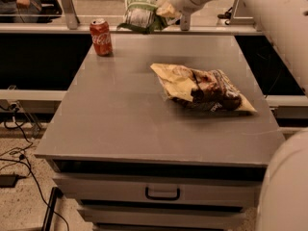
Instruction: Move green jalapeno chip bag near coke can
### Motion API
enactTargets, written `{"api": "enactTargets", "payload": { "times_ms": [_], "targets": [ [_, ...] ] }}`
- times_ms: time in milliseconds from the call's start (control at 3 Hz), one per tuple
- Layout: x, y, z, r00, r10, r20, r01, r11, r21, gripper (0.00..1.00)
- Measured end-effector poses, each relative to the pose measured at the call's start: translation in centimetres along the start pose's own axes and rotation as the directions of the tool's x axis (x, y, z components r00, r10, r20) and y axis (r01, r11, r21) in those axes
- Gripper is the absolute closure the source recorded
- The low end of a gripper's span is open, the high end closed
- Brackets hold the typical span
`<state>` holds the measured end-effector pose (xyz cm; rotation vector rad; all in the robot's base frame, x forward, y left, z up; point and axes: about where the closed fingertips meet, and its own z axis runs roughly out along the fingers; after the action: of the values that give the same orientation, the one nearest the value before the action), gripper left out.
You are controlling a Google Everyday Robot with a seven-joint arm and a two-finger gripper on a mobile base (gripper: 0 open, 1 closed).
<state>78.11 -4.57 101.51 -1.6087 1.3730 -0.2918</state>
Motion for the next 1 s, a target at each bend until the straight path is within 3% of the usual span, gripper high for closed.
{"api": "enactTargets", "payload": {
  "times_ms": [1000],
  "targets": [
    [-0.3,1.9,3.8,1.0,0.016,-0.017,-0.017,0.9977,-0.065,1.0]
  ]
}}
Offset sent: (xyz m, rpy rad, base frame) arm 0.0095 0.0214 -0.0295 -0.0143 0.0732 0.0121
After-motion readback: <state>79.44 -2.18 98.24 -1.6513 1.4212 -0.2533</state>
